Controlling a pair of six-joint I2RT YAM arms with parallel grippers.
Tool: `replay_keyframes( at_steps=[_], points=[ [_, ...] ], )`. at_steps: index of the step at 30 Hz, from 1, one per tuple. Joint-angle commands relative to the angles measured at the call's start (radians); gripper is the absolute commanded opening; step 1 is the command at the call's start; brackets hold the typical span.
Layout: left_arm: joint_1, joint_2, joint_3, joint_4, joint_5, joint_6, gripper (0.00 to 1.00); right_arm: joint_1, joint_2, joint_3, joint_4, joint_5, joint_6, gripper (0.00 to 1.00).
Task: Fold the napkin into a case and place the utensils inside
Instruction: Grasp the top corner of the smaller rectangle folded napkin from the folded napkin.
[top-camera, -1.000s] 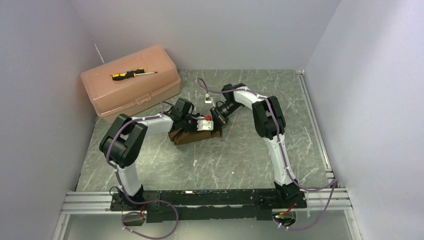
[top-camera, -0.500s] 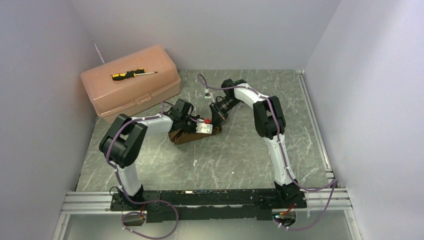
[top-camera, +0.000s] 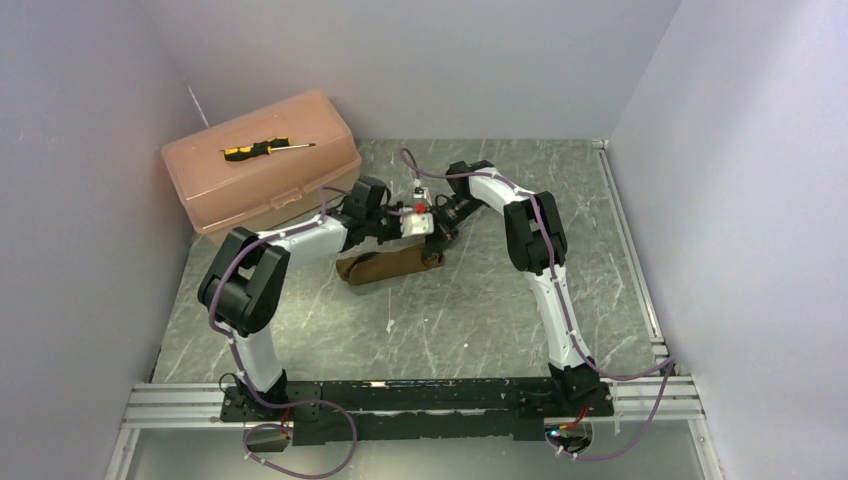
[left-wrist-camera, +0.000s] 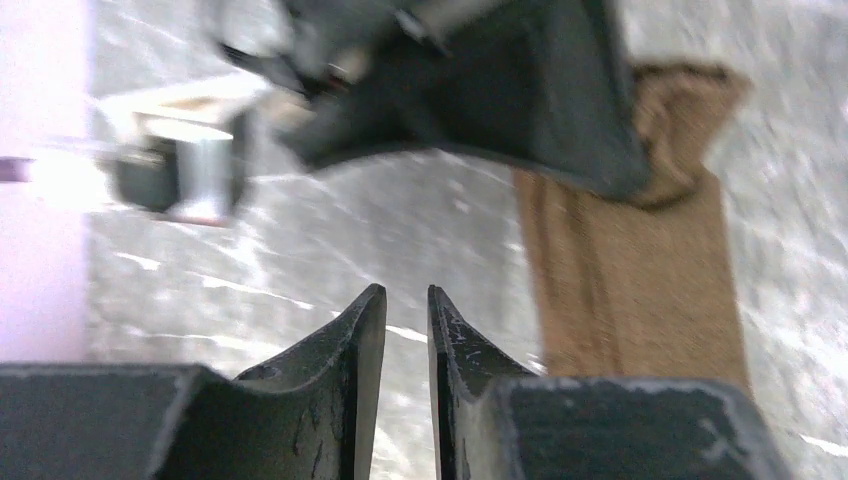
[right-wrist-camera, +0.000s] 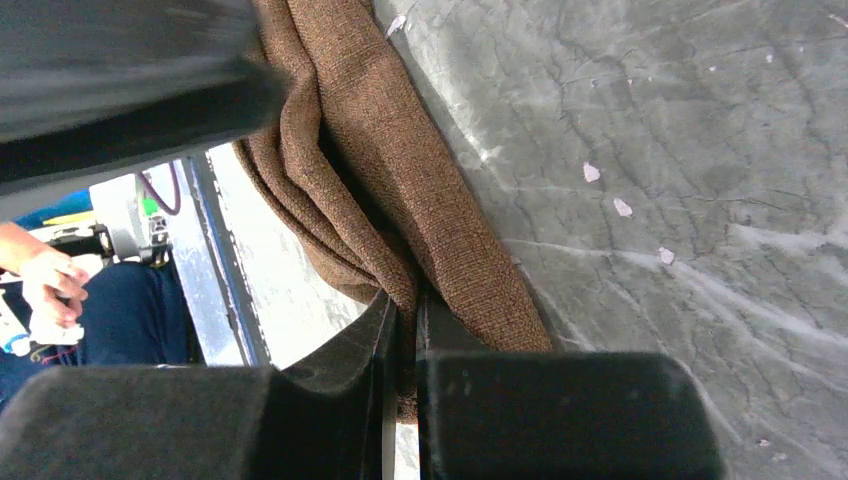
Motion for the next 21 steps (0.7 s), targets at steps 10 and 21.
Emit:
replay_keyframes(
  at_steps=[10,21],
  points=[
    [-0.045,-0.146,0.039,-0.339,0.25,0.09,0.25,-0.007,0.045,-0.031,0.062,0.138,-0.03,0.0],
    [-0.071,-0.111,-0.071,-0.188,0.127,0.176,0.2,-0.007,0.037,-0.04,0.07,0.136,-0.025,0.0]
  ],
)
